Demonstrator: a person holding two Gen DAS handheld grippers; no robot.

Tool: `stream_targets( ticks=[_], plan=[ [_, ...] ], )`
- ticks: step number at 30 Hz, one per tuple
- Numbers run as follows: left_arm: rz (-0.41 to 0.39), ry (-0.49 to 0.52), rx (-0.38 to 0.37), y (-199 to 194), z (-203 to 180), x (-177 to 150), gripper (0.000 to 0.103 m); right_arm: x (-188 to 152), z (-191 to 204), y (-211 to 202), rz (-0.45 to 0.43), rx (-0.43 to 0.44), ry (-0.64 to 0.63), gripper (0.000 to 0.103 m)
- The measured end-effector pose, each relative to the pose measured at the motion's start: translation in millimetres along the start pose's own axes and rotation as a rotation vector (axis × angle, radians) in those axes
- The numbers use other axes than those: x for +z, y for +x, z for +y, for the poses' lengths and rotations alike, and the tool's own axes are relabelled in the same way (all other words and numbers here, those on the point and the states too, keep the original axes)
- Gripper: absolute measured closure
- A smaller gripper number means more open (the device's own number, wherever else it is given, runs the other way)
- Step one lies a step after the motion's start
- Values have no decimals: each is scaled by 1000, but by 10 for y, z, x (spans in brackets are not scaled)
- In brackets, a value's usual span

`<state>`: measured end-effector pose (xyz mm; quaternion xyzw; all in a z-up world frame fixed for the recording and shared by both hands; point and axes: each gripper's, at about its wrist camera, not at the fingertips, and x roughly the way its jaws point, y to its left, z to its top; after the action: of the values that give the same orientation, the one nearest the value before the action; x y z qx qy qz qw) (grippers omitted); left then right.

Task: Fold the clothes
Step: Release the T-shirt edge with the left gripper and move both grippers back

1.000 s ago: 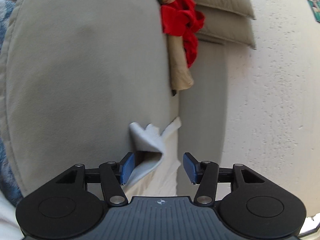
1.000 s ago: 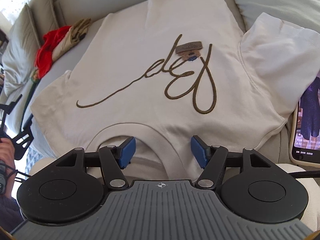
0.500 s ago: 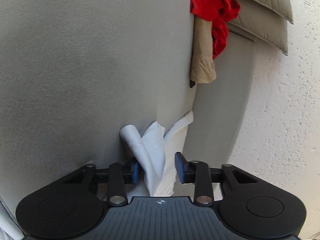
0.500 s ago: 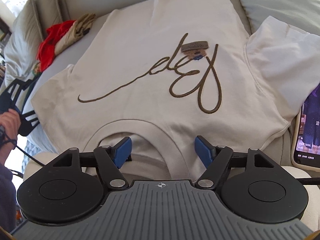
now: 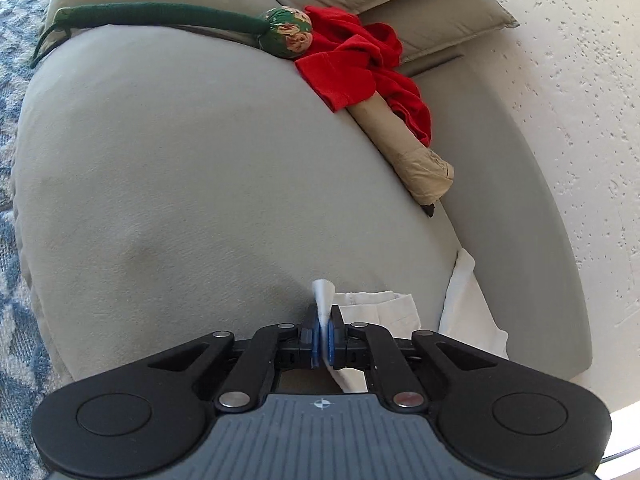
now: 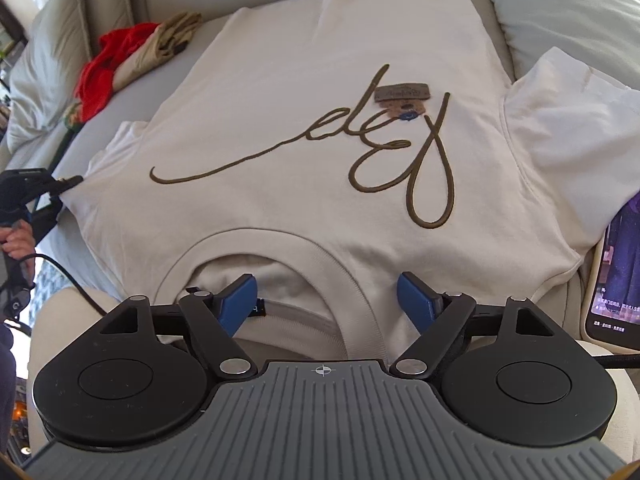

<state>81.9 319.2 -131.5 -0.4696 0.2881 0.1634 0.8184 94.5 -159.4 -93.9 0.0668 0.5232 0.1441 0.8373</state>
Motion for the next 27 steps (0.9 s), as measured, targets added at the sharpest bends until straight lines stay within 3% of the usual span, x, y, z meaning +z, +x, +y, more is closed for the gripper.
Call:
stream_targets(
  ticks=[2,5,9,11,12,13,14,16,20,22,24,27],
  plan=[
    [0,11,26,-97,-7,40,97,-3,-50,-76,3,9,44,23],
    [27,119,68,-406,-149,37,92,-23,-155,-314,-14,39,118,24],
    [186,357,32,-832,-595,-219,86,-108,-221,-763,-107,83,127,24],
    [303,466,4,-975,-830,-444,67,-151,-229,-952,-155,97,121,24],
    [325,532,-6,-1018,-919,-613,66,-163,-229,-992,-162,101,117,26],
    [346,597,-15,-1062,-1007,-783,65,-164,-220,-977,-154,107,102,44],
    [363,661,-21,-1090,-1095,-949,65,-153,-197,-911,-136,99,84,68],
    [346,748,33,-964,-1228,-1266,65,-110,-138,-724,-92,62,46,80],
    [290,810,101,-583,-1491,-1642,73,106,21,-324,-72,-82,-60,79],
    [197,889,148,-421,-1608,-1804,72,242,20,-176,-73,-136,-71,67],
    [136,979,222,-251,-1667,-1962,72,331,-21,-40,-66,-181,-65,65],
    [219,1054,287,-146,-1609,-2140,73,341,-104,129,-32,-236,-72,56]
  ],
)
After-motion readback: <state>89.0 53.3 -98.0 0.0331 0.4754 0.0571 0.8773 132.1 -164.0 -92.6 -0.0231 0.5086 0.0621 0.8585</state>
